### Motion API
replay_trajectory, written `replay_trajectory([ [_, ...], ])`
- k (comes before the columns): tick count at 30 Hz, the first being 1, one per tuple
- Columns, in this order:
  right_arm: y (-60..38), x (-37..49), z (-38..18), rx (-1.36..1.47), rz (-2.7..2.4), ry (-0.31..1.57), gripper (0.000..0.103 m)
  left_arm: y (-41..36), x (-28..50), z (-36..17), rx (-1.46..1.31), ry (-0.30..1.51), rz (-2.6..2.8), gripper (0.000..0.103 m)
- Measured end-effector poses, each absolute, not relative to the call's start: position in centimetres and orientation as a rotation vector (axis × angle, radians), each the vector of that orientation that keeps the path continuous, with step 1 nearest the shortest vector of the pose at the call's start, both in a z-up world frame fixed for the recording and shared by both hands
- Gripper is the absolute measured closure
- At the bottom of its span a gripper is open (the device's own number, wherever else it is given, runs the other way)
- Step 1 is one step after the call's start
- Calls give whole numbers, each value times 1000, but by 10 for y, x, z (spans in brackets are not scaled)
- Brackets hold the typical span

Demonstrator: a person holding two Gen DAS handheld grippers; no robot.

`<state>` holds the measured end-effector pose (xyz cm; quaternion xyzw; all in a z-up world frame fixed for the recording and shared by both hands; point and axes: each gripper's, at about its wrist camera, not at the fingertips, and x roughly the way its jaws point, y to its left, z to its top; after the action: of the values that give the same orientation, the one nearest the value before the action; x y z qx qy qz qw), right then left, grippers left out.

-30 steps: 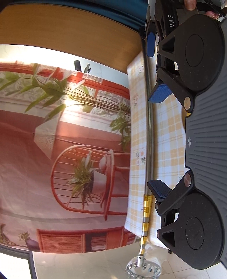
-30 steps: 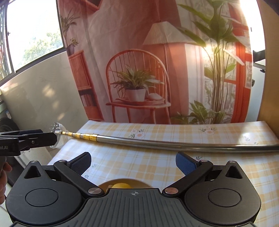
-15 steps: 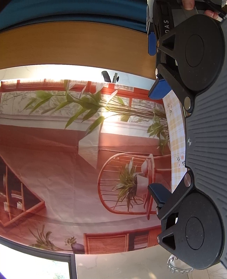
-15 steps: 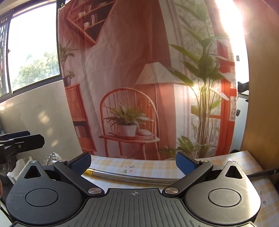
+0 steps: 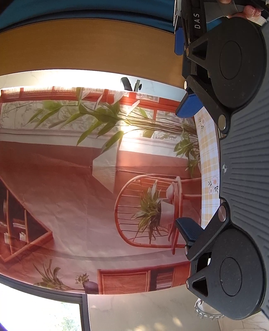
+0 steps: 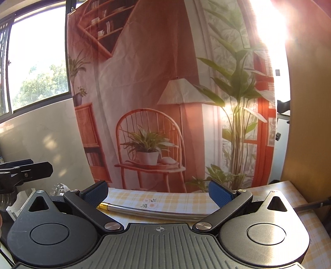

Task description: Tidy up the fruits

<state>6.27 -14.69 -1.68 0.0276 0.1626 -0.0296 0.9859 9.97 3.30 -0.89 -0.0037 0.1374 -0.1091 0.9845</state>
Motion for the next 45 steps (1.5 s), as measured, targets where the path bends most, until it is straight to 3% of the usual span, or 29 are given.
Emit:
replay_trajectory([
  [45, -148, 59, -16, 59, -59, 321, 0, 31, 91, -8, 59, 246, -211, 0],
])
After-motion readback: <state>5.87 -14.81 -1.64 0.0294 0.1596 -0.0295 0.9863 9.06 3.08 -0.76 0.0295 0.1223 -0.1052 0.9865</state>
